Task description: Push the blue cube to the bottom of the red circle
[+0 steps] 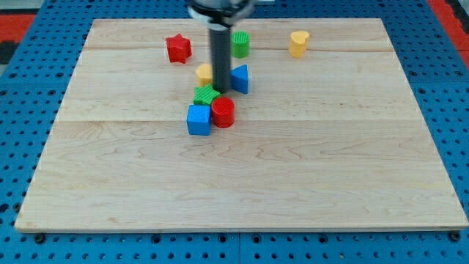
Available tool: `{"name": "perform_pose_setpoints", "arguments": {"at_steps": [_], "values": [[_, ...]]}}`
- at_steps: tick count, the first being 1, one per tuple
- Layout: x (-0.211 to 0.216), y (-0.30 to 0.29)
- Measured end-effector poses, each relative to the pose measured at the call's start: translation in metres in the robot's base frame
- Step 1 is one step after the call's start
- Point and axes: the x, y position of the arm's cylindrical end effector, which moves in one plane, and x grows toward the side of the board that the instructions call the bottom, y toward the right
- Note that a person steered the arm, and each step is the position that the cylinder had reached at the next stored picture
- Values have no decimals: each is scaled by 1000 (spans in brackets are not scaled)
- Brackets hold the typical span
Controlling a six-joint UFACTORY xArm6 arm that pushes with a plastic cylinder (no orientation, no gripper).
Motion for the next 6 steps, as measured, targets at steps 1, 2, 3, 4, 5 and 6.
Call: {"name": "perform_pose_setpoints", "arguments": {"at_steps": [1, 2, 3, 4, 5, 6], "values": [[-7, -17], [-5, -82], [27, -50], [55, -55], [58, -35], [89, -5]]}}
